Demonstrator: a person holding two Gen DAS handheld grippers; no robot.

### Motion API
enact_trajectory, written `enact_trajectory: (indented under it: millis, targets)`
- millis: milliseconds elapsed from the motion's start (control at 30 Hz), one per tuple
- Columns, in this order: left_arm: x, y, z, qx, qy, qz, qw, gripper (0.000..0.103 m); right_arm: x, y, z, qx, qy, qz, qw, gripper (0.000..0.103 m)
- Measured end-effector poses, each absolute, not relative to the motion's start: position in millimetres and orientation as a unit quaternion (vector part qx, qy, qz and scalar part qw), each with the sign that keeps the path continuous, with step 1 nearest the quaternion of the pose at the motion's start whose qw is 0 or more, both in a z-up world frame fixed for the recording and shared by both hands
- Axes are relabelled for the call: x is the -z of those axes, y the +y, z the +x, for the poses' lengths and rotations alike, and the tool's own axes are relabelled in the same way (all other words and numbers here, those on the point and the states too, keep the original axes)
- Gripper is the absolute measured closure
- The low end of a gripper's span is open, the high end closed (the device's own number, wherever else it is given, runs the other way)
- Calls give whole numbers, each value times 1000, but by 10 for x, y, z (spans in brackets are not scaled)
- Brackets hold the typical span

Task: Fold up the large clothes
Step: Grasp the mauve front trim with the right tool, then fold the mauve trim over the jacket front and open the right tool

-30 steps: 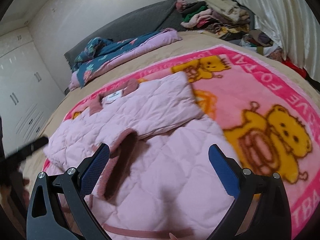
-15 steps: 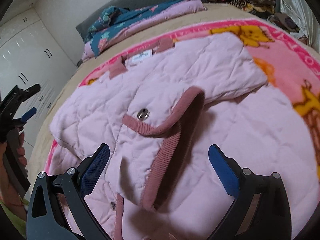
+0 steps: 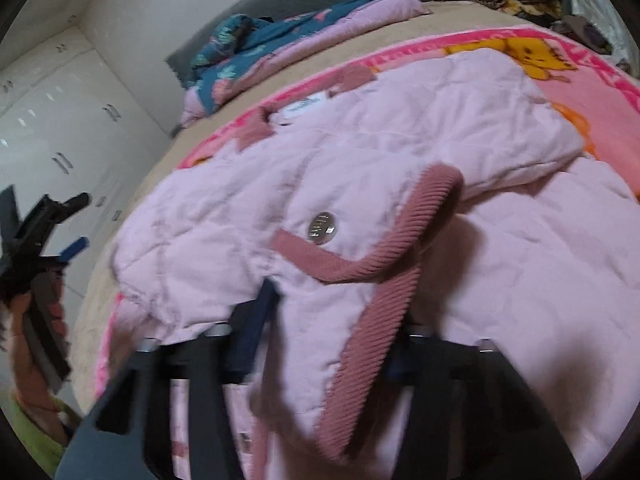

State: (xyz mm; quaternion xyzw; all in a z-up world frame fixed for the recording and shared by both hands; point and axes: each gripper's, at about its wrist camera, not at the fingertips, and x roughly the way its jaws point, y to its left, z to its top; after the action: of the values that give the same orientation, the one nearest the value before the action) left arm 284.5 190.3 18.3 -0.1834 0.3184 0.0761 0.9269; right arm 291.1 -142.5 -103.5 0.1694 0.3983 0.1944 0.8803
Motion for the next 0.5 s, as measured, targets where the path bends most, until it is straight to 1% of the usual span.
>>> enact_trajectory:
  millis: [33, 67, 167, 300, 500]
  targets:
    - [-190, 1907, 2836, -74, 316, -185, 928, 10, 1004, -1393, 2894, -194, 393, 159, 885, 72]
    - [-196, 1907, 2830, -71, 314, -187, 928, 10, 971, -1379, 2873, -194, 388, 153, 888, 75]
    - [-201, 1901, 2829, -62, 313, -192, 928, 10, 865, -1353, 2828, -195, 373, 141, 896, 80]
    - [-224, 1905, 2810, -61, 308, -193, 930, 10, 681, -1349, 2801, -200, 351, 128, 906, 83]
    - [-237, 1941, 2816, -64, 299, -201, 931, 10, 139, -1313, 2840, -217, 294, 76, 928, 86]
